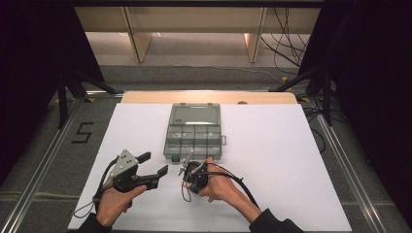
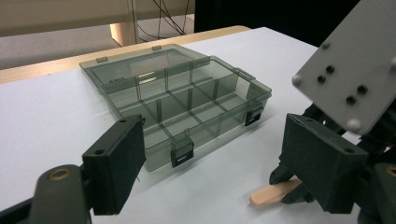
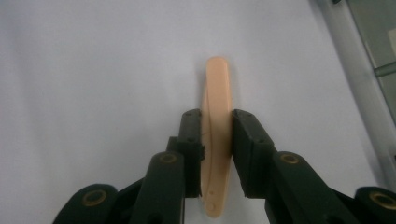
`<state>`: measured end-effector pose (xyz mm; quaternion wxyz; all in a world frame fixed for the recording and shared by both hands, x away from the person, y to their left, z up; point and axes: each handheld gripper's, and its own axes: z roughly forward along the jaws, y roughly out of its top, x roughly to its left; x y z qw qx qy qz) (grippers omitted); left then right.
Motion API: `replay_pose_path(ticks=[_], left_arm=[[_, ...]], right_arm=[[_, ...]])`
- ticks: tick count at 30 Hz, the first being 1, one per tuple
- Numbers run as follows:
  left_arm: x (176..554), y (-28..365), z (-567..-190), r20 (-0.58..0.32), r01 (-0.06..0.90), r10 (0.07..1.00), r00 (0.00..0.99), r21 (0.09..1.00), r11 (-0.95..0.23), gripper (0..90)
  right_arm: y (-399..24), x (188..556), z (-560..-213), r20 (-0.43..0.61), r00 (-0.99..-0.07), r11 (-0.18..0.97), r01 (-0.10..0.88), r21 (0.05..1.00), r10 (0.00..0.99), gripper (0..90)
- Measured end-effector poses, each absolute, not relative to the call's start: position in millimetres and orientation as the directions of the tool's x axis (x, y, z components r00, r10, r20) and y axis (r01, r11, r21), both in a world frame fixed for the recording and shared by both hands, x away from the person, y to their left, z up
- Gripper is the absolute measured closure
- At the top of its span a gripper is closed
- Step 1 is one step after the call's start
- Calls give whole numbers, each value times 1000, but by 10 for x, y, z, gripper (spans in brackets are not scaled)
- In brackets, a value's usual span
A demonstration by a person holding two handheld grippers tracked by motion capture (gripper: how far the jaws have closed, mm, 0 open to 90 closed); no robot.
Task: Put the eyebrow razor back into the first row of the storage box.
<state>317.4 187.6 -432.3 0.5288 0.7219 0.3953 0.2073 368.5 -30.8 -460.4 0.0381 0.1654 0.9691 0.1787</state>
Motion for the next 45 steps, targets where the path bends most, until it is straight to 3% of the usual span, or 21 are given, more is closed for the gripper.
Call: replay_pose_path(ticks=[20,35,45], left_arm=[[3176,1867,-4321,-120,345,791,600,931,-121,209],[3174,1863,-4317,-116,340,788,605,932,-124,209],[3182,1856,-4321,-115,339,784,610,932,-126,209]], right_arm=[[-601,3913,-4050,-62,-922,806,299,511,382,743],[-680,4381,-3685,-120,-905,789,284,544,408,743],[-745,4746,-3698,-174,-885,794,282,539,432,743]])
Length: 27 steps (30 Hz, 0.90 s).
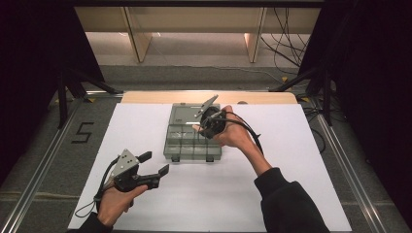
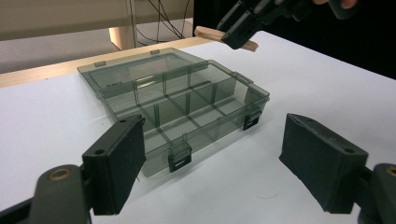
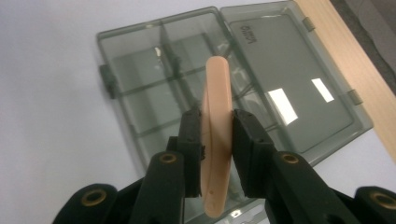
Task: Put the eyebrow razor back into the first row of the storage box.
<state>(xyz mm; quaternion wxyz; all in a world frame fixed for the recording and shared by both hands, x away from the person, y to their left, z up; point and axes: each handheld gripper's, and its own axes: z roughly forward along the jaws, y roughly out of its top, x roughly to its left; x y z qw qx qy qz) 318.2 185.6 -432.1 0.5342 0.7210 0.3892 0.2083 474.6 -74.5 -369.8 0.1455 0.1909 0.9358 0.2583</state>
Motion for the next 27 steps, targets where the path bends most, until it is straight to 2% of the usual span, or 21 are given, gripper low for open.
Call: replay_pose_path(ticks=[9,18,27], left_arm=[[3176,1851,-4321,-123,342,786,606,932,-118,209],[3182,1856,-4320,-119,338,785,608,934,-120,209],[3189,1852,-4327,-122,341,785,607,933,-119,209]], right_arm=[[-732,4998,-3817,-189,-877,799,289,527,442,743],[-732,5139,-3982,-194,-896,828,261,497,399,743],[-782,5237,-4064,-181,-898,824,268,500,401,743]])
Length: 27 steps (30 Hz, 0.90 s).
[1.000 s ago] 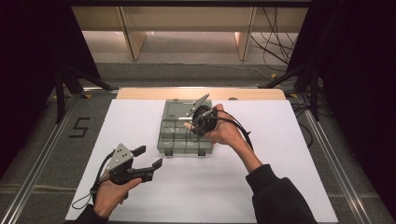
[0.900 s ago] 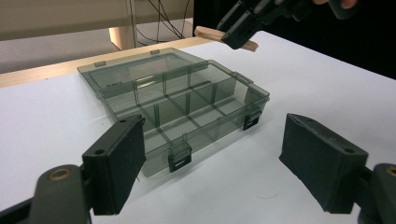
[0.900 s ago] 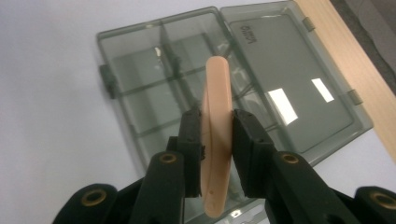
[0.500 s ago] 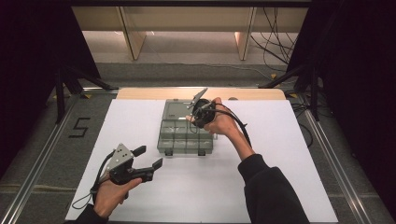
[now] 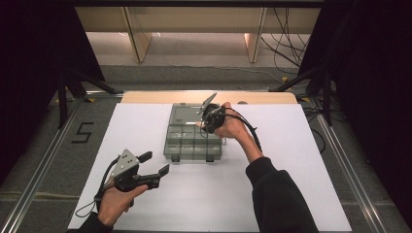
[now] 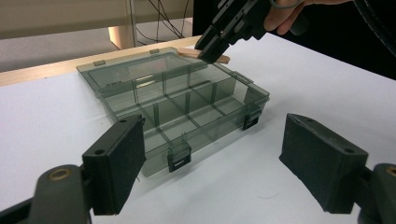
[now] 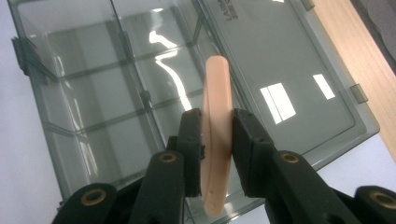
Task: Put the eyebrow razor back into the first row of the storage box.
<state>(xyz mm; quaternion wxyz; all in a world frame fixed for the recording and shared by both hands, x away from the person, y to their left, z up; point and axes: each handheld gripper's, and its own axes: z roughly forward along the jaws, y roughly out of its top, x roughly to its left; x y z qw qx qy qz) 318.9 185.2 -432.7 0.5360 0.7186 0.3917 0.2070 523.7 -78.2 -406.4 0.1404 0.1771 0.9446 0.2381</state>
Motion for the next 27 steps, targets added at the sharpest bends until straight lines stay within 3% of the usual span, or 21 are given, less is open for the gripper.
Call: replay_pose_path(ticks=[27], left_arm=[[3200,1836,-4339,-117,342,781,613,931,-129,209]], right_arm=[[-744,5339,-4333,-144,-904,824,291,485,403,741]])
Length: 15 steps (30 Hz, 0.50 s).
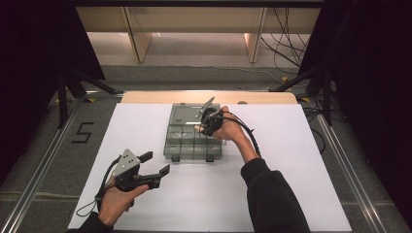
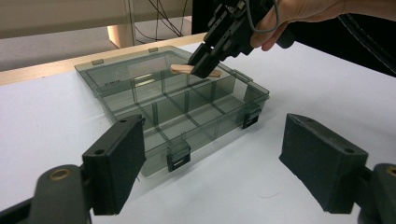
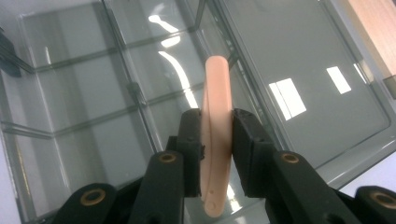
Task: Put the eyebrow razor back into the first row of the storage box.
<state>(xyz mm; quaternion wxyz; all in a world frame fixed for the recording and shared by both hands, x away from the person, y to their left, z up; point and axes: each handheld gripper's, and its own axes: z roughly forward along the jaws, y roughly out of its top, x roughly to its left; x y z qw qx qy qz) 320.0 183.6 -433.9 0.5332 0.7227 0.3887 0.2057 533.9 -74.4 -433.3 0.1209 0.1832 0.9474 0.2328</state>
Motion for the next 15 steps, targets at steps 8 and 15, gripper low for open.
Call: replay_pose_path(ticks=[8,15], left_arm=[[3204,1834,-4347,-128,353,785,607,928,-121,209],[3214,1835,-4352,-119,350,783,610,927,-132,209]], right_arm=[[-776,5339,-4364,-130,-894,807,314,500,428,682],[-847,5343,-4276,-124,-874,772,339,538,470,591]])
